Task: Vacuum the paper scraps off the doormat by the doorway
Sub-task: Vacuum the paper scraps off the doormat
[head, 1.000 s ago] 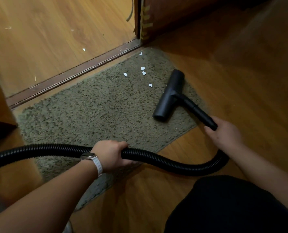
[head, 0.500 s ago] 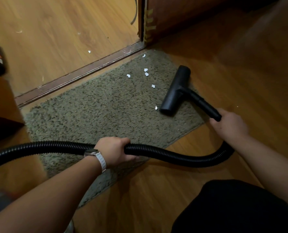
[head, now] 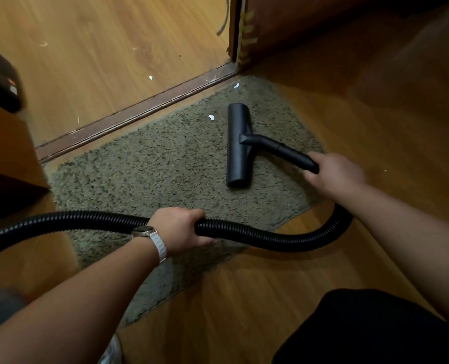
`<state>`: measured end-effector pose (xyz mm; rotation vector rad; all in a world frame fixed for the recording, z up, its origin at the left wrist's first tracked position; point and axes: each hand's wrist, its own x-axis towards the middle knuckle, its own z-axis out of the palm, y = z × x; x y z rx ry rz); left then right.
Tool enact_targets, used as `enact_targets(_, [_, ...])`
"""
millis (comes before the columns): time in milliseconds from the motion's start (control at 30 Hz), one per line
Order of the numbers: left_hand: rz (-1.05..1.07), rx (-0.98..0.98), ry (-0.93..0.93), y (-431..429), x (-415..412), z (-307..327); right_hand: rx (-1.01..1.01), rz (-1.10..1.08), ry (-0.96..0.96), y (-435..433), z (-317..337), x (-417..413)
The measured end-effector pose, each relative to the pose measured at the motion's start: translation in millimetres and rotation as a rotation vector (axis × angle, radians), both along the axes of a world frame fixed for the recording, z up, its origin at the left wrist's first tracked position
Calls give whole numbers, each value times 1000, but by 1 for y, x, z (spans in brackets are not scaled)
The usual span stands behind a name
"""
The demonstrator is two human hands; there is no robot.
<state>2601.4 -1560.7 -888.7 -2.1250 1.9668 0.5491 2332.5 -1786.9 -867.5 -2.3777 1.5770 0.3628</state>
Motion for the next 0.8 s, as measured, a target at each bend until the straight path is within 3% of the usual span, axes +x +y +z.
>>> enact_targets(233, [-6, 21, 8, -2, 4, -3, 16, -109, -24, -2, -2, -10])
enact_targets(467, [-63, -28, 4, 1, -1, -12, 82, -23, -8, 27, -4, -44])
enact_targets(800, [-79, 1, -15, 4, -6, -8, 70, -108, -84, 39, -9, -58])
